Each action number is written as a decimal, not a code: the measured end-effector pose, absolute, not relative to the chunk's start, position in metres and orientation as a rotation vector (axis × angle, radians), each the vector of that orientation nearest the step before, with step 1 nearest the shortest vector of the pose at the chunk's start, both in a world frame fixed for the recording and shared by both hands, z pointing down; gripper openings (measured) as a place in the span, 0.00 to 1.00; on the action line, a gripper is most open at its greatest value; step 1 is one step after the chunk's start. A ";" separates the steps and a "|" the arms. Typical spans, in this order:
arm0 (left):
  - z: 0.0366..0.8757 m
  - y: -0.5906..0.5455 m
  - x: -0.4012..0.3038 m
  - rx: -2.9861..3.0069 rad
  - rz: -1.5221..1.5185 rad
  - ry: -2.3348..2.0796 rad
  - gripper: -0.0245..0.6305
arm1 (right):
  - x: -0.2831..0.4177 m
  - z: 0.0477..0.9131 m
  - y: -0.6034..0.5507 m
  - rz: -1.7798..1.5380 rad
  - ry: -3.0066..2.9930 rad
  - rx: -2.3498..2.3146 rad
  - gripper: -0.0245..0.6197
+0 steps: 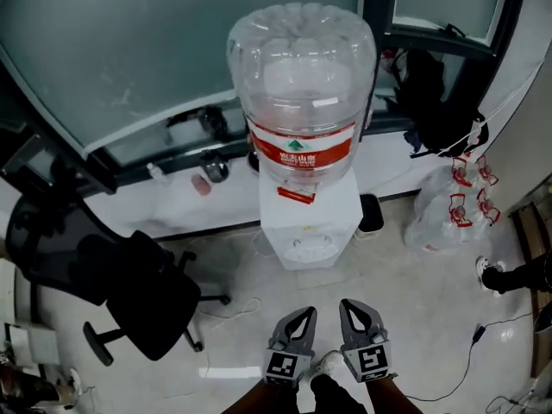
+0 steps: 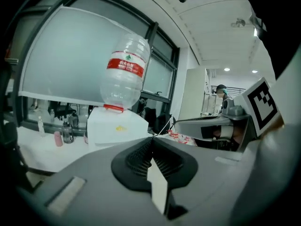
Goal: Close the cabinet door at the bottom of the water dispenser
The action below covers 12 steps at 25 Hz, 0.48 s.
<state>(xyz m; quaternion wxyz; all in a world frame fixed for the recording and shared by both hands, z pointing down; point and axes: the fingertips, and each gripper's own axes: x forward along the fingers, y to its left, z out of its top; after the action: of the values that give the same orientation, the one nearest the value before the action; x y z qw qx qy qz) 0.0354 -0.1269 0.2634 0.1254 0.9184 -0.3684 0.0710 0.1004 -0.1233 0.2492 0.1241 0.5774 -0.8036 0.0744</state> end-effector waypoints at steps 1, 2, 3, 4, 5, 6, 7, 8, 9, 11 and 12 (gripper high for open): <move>0.249 -0.128 0.032 2.698 0.208 -1.078 0.06 | 0.094 0.234 -0.124 0.184 -2.359 1.677 0.04; 0.239 -0.129 0.028 2.719 0.214 -1.086 0.06 | 0.089 0.222 -0.123 0.153 -2.373 1.674 0.04; 0.233 -0.129 0.023 2.733 0.224 -1.098 0.06 | 0.085 0.212 -0.121 0.129 -2.383 1.673 0.04; 0.228 -0.128 0.017 2.743 0.231 -1.116 0.06 | 0.083 0.204 -0.118 0.113 -2.390 1.673 0.04; 0.222 -0.128 0.011 2.754 0.229 -1.135 0.06 | 0.081 0.199 -0.115 0.102 -2.395 1.672 0.04; 0.216 -0.128 0.005 2.762 0.223 -1.153 0.06 | 0.079 0.195 -0.113 0.086 -2.396 1.665 0.04; 0.211 -0.128 0.000 2.767 0.220 -1.170 0.06 | 0.076 0.190 -0.110 0.062 -2.394 1.649 0.04; 0.205 -0.129 -0.005 2.771 0.216 -1.187 0.06 | 0.074 0.186 -0.108 0.036 -2.390 1.635 0.04; 0.200 -0.128 -0.010 2.775 0.207 -1.202 0.06 | 0.072 0.182 -0.105 0.016 -2.390 1.630 0.04; 0.190 -0.126 -0.021 2.775 0.179 -1.229 0.06 | 0.071 0.175 -0.099 -0.010 -2.394 1.639 0.04; 0.187 -0.124 -0.026 2.770 0.165 -1.243 0.06 | 0.071 0.173 -0.096 -0.020 -2.397 1.648 0.04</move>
<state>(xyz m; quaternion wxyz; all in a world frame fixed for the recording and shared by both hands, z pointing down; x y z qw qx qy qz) -0.0256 -0.1245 0.1874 0.0505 0.9098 -0.4083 0.0542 0.0706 -0.0959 0.1730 0.1159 0.5628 -0.8184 -0.0067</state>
